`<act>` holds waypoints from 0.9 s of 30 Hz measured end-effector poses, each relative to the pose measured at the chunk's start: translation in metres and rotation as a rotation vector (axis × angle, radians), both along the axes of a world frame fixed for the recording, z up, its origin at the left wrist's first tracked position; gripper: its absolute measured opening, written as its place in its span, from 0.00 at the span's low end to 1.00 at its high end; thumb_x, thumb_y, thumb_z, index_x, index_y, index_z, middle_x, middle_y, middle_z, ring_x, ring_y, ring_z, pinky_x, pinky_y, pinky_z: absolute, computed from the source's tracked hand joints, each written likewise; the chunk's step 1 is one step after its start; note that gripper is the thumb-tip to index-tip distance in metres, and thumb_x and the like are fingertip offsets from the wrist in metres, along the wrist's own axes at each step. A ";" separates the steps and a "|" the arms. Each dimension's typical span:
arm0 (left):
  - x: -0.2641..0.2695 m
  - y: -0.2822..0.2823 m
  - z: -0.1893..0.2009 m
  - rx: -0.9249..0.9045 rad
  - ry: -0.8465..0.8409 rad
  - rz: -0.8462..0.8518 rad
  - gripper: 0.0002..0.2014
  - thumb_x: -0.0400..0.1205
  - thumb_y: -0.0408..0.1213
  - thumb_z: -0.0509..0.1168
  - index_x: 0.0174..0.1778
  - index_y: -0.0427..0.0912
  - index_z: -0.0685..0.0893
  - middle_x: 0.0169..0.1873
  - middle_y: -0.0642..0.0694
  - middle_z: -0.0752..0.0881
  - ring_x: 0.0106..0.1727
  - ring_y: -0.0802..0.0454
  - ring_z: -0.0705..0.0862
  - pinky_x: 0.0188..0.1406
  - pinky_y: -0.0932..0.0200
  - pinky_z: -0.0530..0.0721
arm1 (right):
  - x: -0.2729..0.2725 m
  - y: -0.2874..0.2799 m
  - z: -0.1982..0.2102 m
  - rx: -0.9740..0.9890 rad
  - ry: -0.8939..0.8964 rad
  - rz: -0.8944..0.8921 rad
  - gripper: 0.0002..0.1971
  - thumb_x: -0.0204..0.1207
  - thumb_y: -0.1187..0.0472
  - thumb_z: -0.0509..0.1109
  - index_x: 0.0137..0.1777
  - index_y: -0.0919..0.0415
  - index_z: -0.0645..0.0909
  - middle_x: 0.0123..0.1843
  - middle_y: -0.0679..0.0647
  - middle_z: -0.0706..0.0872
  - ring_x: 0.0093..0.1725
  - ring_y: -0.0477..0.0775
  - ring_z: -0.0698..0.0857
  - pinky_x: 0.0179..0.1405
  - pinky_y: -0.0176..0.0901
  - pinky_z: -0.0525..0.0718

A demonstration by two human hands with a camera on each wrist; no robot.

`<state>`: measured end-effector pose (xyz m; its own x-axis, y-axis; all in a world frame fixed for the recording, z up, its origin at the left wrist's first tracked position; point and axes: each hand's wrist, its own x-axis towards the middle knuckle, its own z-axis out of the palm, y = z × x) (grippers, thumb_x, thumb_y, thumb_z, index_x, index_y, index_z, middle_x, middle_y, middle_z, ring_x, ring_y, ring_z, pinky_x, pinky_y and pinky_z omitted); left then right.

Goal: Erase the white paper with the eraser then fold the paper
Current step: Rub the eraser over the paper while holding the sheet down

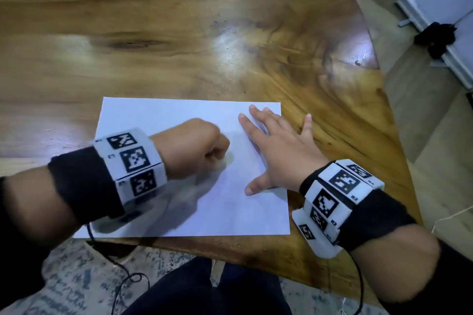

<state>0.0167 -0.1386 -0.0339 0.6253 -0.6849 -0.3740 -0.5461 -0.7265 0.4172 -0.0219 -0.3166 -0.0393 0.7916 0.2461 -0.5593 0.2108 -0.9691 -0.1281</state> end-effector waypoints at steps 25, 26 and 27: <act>0.007 -0.004 0.000 0.006 0.044 -0.050 0.04 0.73 0.38 0.68 0.40 0.42 0.84 0.37 0.45 0.84 0.40 0.48 0.78 0.41 0.59 0.74 | 0.000 0.000 -0.002 0.023 -0.040 0.001 0.68 0.56 0.30 0.75 0.82 0.51 0.30 0.83 0.41 0.30 0.82 0.46 0.33 0.74 0.72 0.29; 0.011 -0.007 0.001 -0.018 0.023 -0.005 0.05 0.73 0.38 0.68 0.41 0.42 0.85 0.36 0.45 0.83 0.40 0.47 0.79 0.41 0.60 0.74 | -0.001 0.000 -0.002 0.023 -0.039 0.003 0.68 0.56 0.31 0.75 0.82 0.50 0.30 0.83 0.41 0.30 0.82 0.46 0.33 0.74 0.72 0.29; 0.019 -0.012 0.000 -0.042 -0.028 0.045 0.05 0.74 0.37 0.68 0.42 0.41 0.84 0.36 0.45 0.81 0.41 0.45 0.79 0.41 0.60 0.73 | -0.001 0.000 -0.001 0.022 -0.038 0.007 0.68 0.56 0.31 0.75 0.82 0.50 0.30 0.83 0.41 0.30 0.82 0.46 0.33 0.75 0.72 0.29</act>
